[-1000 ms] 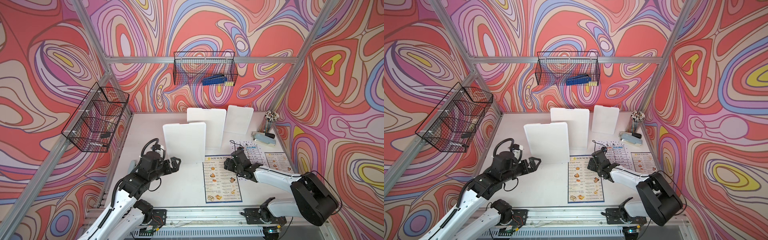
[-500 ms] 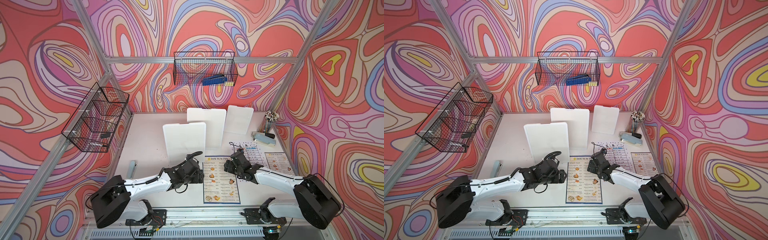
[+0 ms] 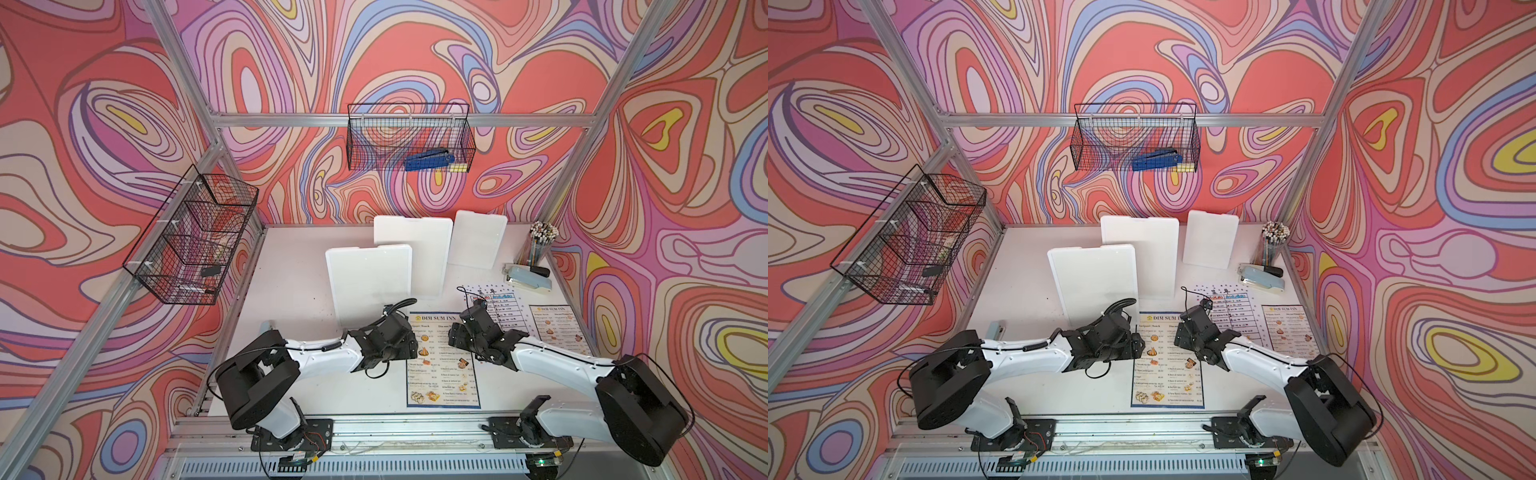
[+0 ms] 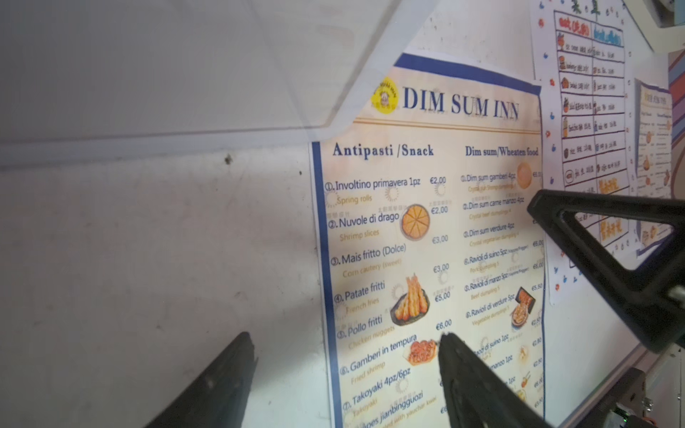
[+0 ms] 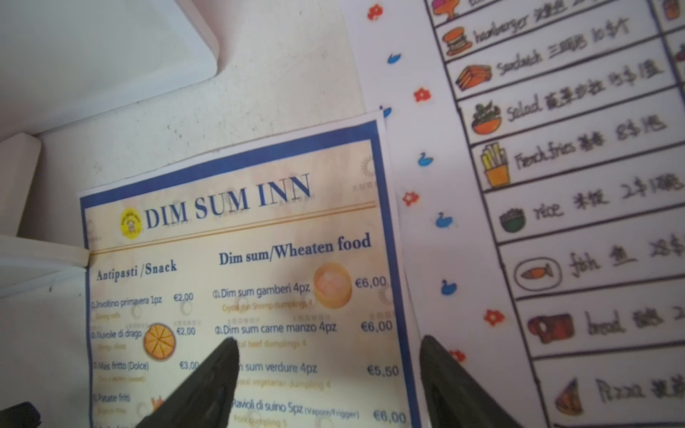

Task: Insert the menus into the narrow rack
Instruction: Pick up the menu from the center of the board.

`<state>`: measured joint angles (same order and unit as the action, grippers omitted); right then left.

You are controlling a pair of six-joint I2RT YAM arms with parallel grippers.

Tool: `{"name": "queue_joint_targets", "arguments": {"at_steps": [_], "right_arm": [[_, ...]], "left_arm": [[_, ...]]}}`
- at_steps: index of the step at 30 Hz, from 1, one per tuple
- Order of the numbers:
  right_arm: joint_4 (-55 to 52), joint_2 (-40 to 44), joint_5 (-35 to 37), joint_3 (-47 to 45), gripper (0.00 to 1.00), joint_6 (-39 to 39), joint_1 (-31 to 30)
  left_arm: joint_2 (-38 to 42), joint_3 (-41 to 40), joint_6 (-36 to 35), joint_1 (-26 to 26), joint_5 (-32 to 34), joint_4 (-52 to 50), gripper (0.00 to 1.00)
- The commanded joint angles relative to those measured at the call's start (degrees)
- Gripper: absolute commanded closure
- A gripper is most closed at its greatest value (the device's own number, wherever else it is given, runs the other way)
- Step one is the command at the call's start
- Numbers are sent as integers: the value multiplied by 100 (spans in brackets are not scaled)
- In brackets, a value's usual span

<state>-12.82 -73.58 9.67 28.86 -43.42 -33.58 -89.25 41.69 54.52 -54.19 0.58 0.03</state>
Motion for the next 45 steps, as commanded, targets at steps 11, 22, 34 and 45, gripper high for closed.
{"name": "queue_joint_targets", "arguments": {"at_steps": [11,22,34,45], "right_arm": [[363,-272,-150,-182,22,-59,-51],[697,-420,-478,-274,22,-73,-102],[790,-271,-545,-354,25,-73,-108],[459,337,-330,-473,25,-125,-105]], "left_arm": [[-743,426,164,-30,-288,131,26],[-1203,656,129,-41,-550,315,38],[-1287,708,120,-39,-517,285,52],[-1166,740,76,-62,-493,186,72]]}}
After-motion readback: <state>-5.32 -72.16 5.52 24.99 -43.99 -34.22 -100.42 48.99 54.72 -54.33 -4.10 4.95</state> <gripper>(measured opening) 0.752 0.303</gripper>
